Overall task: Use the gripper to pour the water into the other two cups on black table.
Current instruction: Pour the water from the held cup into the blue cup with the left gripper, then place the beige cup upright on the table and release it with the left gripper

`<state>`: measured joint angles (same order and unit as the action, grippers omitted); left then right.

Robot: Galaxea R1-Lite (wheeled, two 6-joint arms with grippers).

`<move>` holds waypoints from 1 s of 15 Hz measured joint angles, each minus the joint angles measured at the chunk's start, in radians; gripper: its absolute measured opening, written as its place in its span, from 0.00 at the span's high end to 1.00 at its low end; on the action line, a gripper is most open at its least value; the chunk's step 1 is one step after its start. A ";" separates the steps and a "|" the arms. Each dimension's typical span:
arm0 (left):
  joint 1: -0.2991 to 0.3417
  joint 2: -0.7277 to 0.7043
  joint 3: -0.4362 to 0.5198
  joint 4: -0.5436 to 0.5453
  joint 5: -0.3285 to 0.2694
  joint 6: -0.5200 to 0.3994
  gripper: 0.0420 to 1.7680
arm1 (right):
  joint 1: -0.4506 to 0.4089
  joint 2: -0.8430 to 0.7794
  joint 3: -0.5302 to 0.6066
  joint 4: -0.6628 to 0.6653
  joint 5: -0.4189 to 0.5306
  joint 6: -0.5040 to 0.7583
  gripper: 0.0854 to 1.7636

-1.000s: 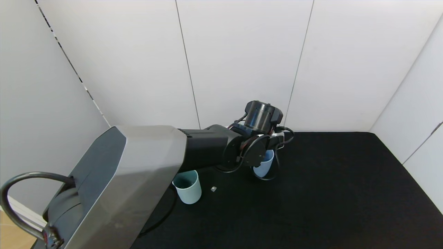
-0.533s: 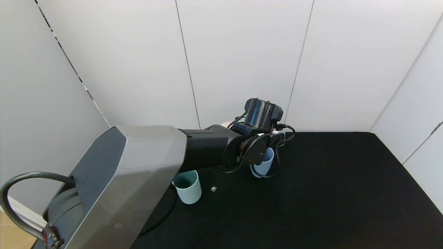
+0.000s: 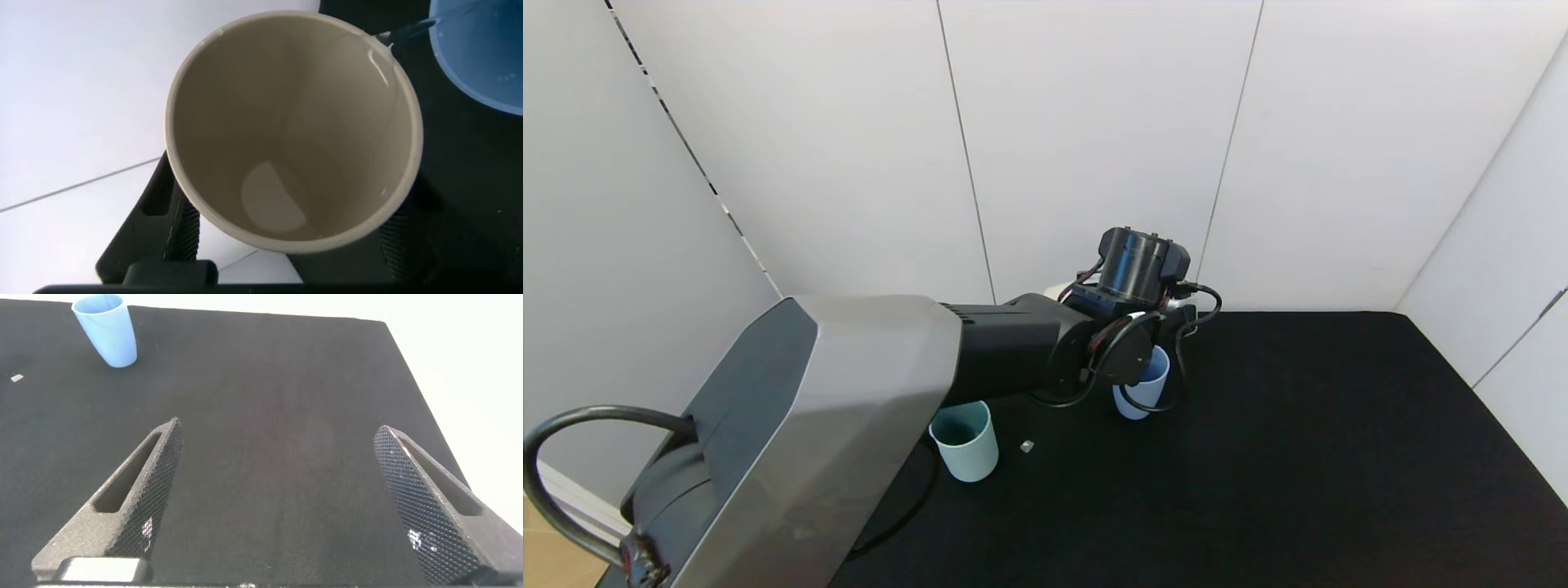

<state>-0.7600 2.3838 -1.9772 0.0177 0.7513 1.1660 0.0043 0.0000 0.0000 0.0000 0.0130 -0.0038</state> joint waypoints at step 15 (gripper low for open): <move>0.209 -0.212 0.131 0.140 -0.298 -0.827 0.33 | 0.000 0.000 0.000 0.000 0.000 0.001 0.03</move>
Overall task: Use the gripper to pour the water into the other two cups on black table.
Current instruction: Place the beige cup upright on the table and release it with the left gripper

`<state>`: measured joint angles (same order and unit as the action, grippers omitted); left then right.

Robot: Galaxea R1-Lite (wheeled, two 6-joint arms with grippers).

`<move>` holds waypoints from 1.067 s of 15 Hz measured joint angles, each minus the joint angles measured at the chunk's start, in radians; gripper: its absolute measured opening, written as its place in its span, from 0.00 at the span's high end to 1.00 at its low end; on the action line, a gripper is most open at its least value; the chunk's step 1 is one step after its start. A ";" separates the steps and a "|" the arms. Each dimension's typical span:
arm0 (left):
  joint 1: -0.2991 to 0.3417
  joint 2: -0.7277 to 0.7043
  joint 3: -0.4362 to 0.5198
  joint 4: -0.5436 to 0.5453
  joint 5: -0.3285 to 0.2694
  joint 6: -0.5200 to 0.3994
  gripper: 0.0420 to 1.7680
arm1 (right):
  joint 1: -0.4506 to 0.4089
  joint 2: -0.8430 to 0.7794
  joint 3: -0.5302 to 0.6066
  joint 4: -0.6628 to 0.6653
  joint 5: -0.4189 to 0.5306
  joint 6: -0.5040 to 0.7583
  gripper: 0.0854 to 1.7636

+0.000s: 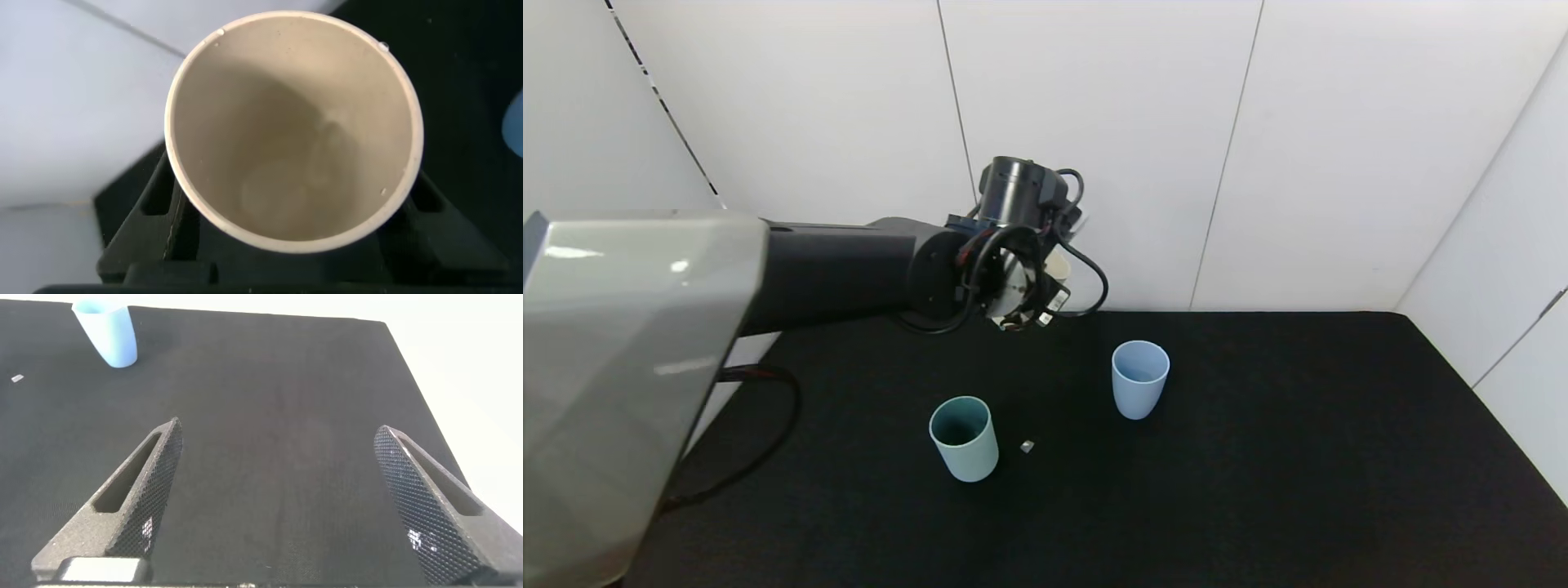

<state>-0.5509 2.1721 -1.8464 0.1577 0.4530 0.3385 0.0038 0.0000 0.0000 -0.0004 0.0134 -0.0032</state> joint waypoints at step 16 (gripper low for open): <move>0.349 -0.103 0.660 -0.802 -0.420 -0.229 0.33 | 0.000 0.000 0.000 0.000 0.000 0.000 0.03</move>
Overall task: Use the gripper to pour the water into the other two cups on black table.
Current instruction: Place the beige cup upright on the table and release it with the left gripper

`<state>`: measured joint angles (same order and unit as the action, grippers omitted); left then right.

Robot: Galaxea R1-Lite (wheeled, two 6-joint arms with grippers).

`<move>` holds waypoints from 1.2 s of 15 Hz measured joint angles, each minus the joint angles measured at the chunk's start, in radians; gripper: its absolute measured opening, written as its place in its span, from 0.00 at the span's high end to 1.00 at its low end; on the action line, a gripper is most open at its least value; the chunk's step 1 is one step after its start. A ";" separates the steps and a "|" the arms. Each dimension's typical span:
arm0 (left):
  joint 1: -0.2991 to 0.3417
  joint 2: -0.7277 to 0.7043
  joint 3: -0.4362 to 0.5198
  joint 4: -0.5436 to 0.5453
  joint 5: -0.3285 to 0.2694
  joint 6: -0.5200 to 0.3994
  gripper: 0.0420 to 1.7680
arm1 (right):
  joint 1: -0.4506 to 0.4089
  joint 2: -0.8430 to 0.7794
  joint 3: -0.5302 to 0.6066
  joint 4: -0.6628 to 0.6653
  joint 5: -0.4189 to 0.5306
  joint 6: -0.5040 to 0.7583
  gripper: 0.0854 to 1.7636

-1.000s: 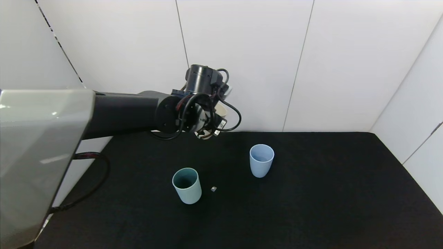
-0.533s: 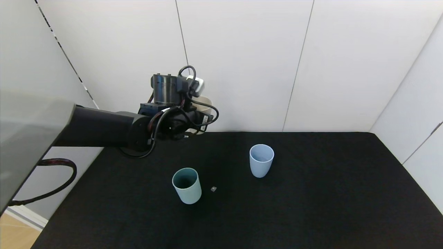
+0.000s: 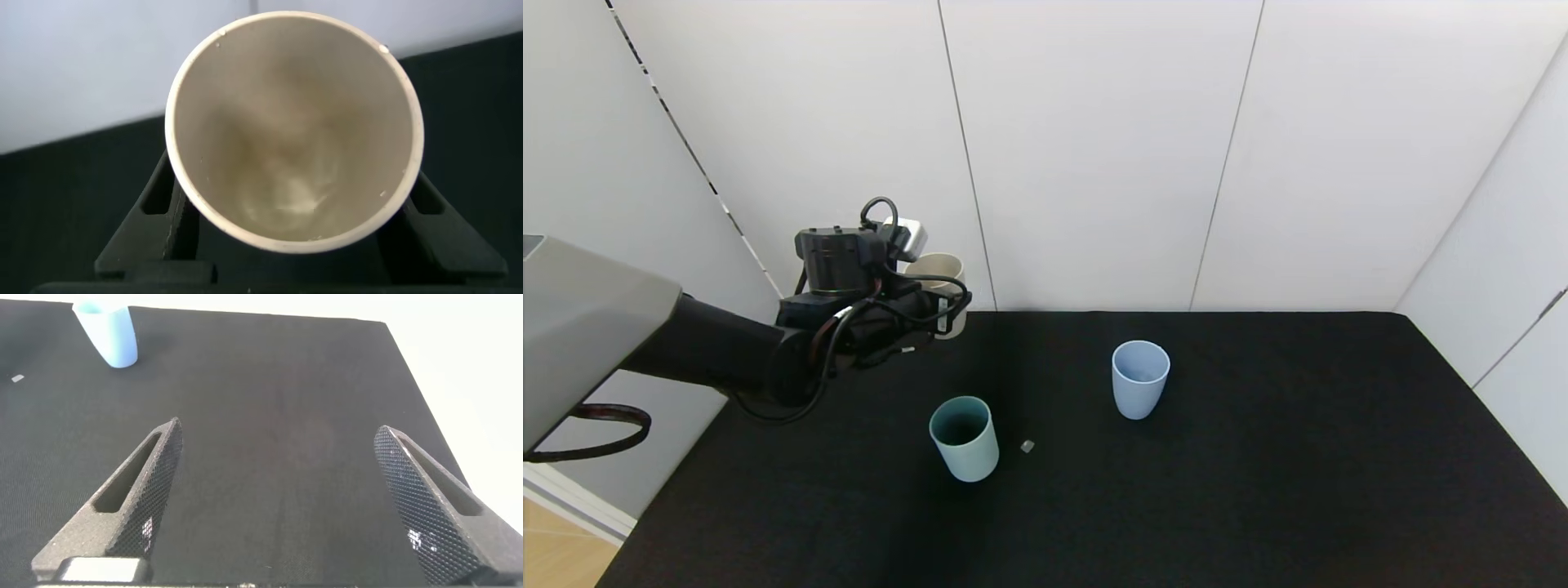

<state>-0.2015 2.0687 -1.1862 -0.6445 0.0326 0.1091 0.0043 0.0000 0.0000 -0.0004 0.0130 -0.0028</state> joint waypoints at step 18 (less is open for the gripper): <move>0.059 0.174 -0.022 -0.084 -0.064 -0.057 0.33 | 0.000 0.000 0.000 0.000 0.000 0.000 0.03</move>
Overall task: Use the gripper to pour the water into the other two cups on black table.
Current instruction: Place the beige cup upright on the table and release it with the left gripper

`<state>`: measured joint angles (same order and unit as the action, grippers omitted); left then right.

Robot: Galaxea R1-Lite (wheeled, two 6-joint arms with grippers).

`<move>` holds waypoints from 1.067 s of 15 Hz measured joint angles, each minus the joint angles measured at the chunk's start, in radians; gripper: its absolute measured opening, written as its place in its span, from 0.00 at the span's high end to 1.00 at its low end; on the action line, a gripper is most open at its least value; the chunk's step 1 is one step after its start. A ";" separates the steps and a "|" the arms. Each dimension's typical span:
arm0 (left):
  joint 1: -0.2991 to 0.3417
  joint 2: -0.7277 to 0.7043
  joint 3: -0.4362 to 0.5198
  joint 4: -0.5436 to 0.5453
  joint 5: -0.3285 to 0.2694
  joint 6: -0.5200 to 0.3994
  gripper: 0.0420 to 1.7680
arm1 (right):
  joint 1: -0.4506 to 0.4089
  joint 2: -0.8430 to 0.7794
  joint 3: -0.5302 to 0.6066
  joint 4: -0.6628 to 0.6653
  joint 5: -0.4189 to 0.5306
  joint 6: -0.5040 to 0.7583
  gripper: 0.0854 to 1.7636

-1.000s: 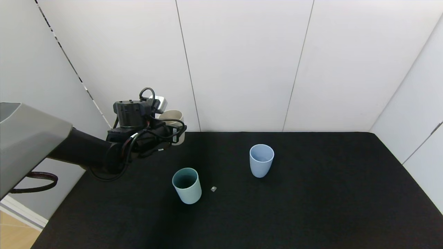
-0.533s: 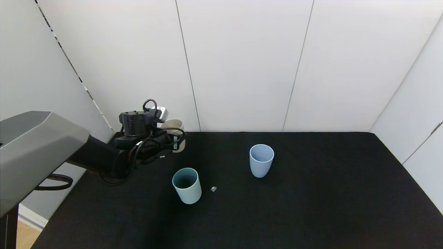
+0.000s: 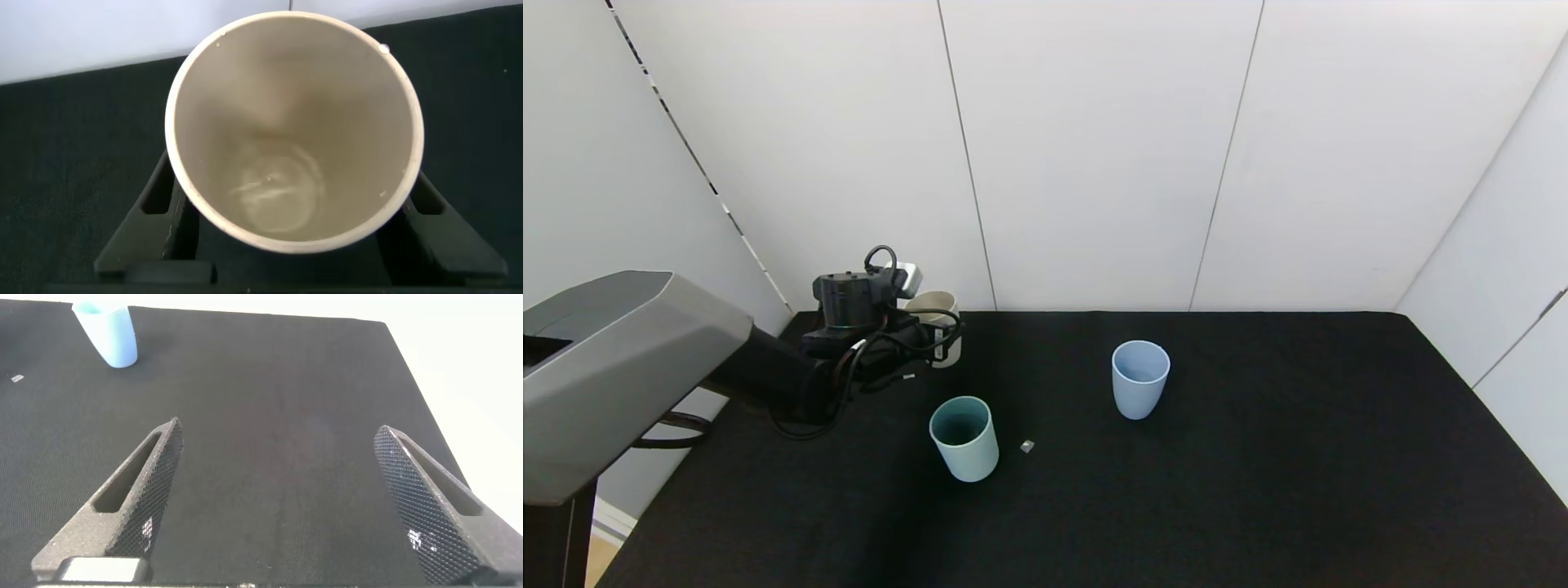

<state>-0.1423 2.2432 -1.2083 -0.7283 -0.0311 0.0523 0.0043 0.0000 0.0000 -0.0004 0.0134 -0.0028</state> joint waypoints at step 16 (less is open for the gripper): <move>0.015 0.072 -0.033 0.005 -0.045 -0.002 0.33 | 0.000 0.000 0.000 0.000 0.000 0.000 0.03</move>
<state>-0.1270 2.3149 -1.2415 -0.7234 -0.0764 0.0500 0.0043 0.0000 0.0000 -0.0004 0.0134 -0.0028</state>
